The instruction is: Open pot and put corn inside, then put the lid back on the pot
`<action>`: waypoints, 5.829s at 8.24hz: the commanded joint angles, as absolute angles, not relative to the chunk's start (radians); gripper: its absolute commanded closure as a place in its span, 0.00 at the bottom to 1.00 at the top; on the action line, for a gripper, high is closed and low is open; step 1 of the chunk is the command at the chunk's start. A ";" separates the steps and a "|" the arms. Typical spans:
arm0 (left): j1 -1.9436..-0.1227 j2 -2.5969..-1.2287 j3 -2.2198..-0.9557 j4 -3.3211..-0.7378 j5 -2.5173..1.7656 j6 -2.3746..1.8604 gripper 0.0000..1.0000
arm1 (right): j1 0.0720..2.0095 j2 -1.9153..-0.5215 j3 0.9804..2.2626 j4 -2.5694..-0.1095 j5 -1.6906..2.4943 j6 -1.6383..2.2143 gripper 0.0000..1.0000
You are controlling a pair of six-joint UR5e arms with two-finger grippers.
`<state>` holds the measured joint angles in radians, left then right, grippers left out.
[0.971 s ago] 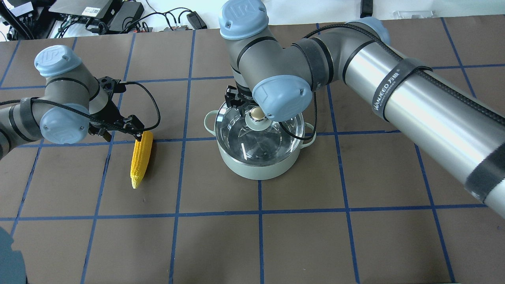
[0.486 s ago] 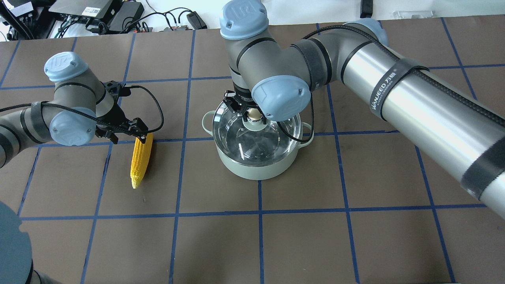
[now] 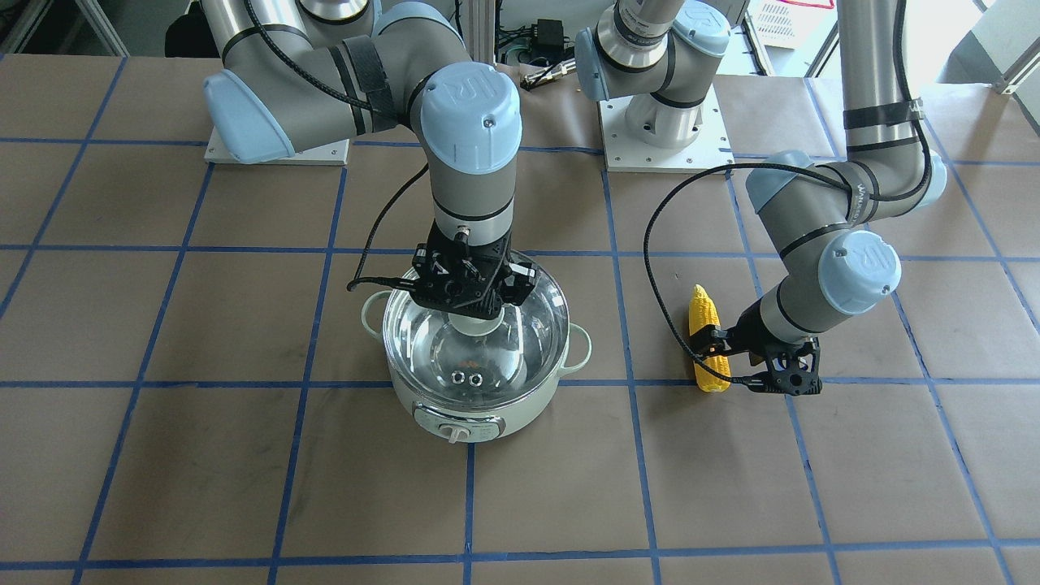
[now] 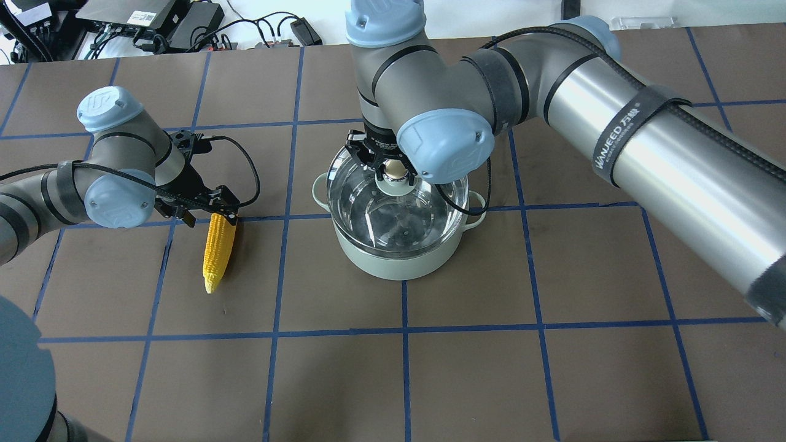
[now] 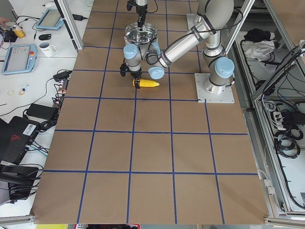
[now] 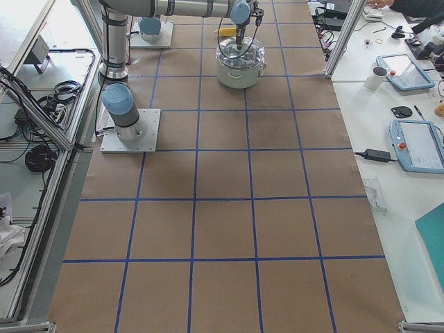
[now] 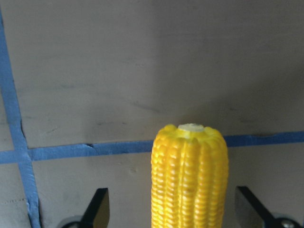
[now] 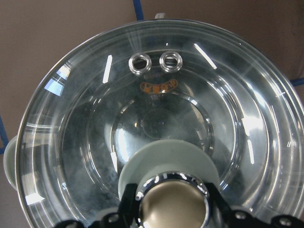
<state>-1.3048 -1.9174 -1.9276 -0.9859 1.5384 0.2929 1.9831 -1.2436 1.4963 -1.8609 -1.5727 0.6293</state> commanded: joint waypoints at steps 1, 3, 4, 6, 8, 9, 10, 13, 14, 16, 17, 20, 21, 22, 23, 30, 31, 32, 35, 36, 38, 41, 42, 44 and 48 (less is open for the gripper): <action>-1.308 -1.930 -1.928 -0.985 1.531 0.293 0.24 | 1.926 -1.379 1.494 -1.745 -1.609 0.500 0.70; -1.312 -1.933 -1.928 -0.997 1.526 0.235 0.61 | 1.739 -1.477 1.493 -1.599 -1.594 0.258 0.70; -1.313 -1.933 -1.927 -0.997 1.526 0.230 0.68 | 1.668 -1.518 1.494 -1.524 -1.597 0.145 0.70; -1.318 -1.919 -1.918 -1.009 1.529 0.169 0.73 | 1.622 -1.537 1.496 -1.444 -1.606 0.045 0.70; -1.341 -1.895 -1.907 -1.136 1.502 0.163 0.83 | 1.618 -1.543 1.494 -1.450 -1.606 0.000 0.70; -1.359 -1.885 -1.838 -1.170 1.508 0.163 0.88 | 1.615 -1.543 1.494 -1.448 -1.609 -0.002 0.70; -1.397 -1.876 -1.730 -1.278 1.505 0.144 0.88 | 1.614 -1.548 1.493 -1.445 -1.612 -0.002 0.68; -1.532 -1.888 -1.415 -1.578 1.486 -0.013 0.88 | 1.612 -1.580 1.494 -1.427 -1.609 -0.026 0.68; -1.587 -1.888 -1.402 -1.574 1.486 -0.034 0.88 | 1.614 -1.594 1.500 -1.414 -1.608 -0.031 0.69; -1.723 -1.891 -1.405 -1.502 1.436 -0.263 0.89 | 1.614 -1.595 1.500 -1.424 -1.609 -0.049 0.69; -1.785 -1.896 -1.407 -1.436 1.434 -0.311 0.89 | 1.614 -1.595 1.502 -1.422 -1.603 -0.043 0.69; -1.854 -1.948 -1.408 -1.340 1.411 -0.377 0.91 | 1.617 -1.597 1.506 -1.417 -1.600 -0.031 0.69; -1.859 -1.969 -1.410 -1.335 1.411 -0.390 0.92 | 1.617 -1.595 1.508 -1.425 -1.597 -0.032 0.69; -1.876 -1.997 -1.408 -1.325 1.413 -0.390 0.92 | 1.617 -1.595 1.508 -1.424 -1.606 -0.032 0.68; -1.891 -2.005 -1.410 -1.321 1.414 -0.381 0.92 | 1.617 -1.597 1.508 -1.416 -1.611 -0.032 0.67; -1.896 -2.010 -1.460 -1.284 1.420 -0.379 0.71 | 1.623 -1.595 1.508 -1.420 -1.608 -0.029 0.68; -1.896 -2.010 -1.462 -1.278 1.420 -0.382 0.64 | 1.621 -1.595 1.509 -1.422 -1.605 -0.028 0.69; -1.896 -2.010 -1.462 -1.278 1.420 -0.383 0.61 | 1.621 -1.594 1.508 -1.424 -1.609 -0.023 0.78; -1.896 -2.020 -1.463 -1.263 1.416 -0.390 0.28 | 1.621 -1.589 1.508 -1.428 -1.608 -0.023 0.92; -1.896 -2.026 -1.462 -1.234 1.416 -0.393 0.25 | 1.621 -1.589 1.508 -1.430 -1.608 -0.023 0.98; -1.898 -2.025 -1.462 -1.221 1.416 -0.413 0.19 | 1.623 -1.589 1.506 -1.430 -1.611 -0.023 1.00; -1.891 -1.991 -1.450 -1.218 1.411 -0.391 0.04 | 1.624 -1.578 1.506 -1.428 -1.628 -0.020 1.00; -1.882 -1.976 -1.447 -1.219 1.408 -0.362 0.01 | 1.628 -1.568 1.506 -1.430 -1.626 0.010 1.00; -1.818 -1.928 -1.447 -1.226 1.401 -0.316 0.00 | 1.644 -1.554 1.506 -1.440 -1.609 0.101 1.00; -1.590 -1.800 -1.447 -1.372 1.470 -0.109 0.00 | 1.833 -1.450 1.496 -1.580 -1.580 0.349 1.00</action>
<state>-1.6879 -1.8543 -1.4479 -1.2946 1.3903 -0.2025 1.7775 -1.5062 1.4994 -1.5038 -1.6194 0.2416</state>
